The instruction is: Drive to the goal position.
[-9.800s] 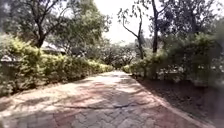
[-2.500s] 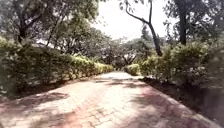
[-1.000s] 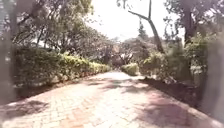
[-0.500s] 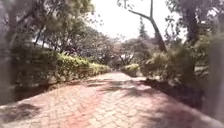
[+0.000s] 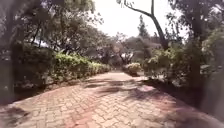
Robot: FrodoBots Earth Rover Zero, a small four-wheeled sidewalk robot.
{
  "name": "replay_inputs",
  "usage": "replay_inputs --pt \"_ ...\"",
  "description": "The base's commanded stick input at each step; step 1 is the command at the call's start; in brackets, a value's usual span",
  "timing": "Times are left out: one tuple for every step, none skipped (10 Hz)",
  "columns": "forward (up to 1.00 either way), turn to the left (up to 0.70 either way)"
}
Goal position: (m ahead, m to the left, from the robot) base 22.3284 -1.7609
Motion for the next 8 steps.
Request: replay_inputs --pt "0.5 -0.5" --pt "0.5 0.0" --pt "0.5 0.0" --pt "0.5 0.0" --pt "0.5 0.0" --pt "0.5 0.0" --pt "0.5 0.0" --pt "0.5 0.0"
